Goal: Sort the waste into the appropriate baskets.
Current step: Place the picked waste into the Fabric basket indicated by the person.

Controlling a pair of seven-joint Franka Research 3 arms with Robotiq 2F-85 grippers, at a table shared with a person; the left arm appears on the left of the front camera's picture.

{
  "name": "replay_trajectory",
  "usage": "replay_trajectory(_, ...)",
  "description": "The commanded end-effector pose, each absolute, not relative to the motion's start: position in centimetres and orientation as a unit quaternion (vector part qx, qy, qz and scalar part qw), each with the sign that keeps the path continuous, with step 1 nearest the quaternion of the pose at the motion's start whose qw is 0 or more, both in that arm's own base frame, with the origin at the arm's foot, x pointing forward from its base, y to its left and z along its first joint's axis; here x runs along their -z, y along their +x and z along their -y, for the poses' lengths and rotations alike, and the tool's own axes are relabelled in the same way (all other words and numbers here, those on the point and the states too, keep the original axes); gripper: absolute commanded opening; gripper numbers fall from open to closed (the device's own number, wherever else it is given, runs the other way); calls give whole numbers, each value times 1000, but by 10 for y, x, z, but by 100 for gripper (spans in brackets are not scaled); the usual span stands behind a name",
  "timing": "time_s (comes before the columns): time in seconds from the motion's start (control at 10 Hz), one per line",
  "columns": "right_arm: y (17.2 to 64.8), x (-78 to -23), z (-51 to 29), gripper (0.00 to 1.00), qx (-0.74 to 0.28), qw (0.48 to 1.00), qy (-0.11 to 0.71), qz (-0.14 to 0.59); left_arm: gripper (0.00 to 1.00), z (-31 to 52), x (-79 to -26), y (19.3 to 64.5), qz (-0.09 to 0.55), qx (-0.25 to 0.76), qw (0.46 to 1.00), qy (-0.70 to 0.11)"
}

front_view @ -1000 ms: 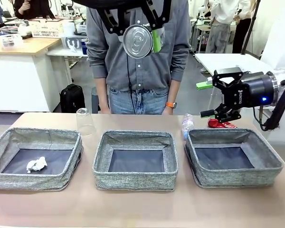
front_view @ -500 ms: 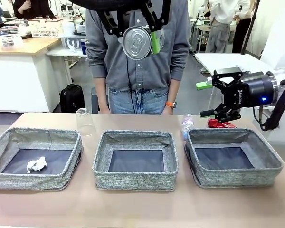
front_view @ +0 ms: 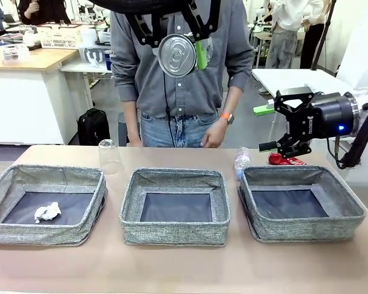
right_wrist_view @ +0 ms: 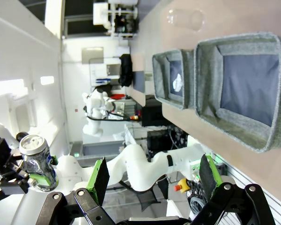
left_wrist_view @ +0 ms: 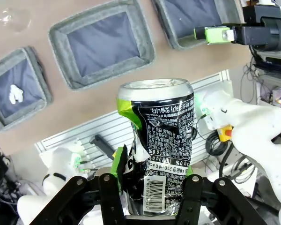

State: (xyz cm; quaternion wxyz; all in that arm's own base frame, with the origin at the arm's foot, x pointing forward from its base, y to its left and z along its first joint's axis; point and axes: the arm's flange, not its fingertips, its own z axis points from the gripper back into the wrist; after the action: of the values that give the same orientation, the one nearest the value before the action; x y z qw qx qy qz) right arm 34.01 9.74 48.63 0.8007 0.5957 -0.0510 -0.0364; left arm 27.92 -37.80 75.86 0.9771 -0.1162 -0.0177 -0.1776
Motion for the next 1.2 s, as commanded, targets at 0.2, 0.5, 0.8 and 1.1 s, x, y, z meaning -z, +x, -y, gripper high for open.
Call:
replay_trajectory(0.2, 341, -489, -100, 100, 43, 792, 607, 49, 50, 373, -757, 277, 25, 185, 977, -107)
replay_trajectory(0.5, 341, -489, -100, 100, 43, 792, 607, 49, 50, 373, -757, 277, 25, 185, 977, -107)
replay_trajectory(0.8, 341, -489, -100, 100, 43, 792, 607, 49, 50, 373, -757, 277, 25, 185, 977, -107)
replay_trajectory(1.1, 337, -483, -80, 100, 35, 809, 585, 49, 50, 388, -736, 285, 30, 194, 975, -105)
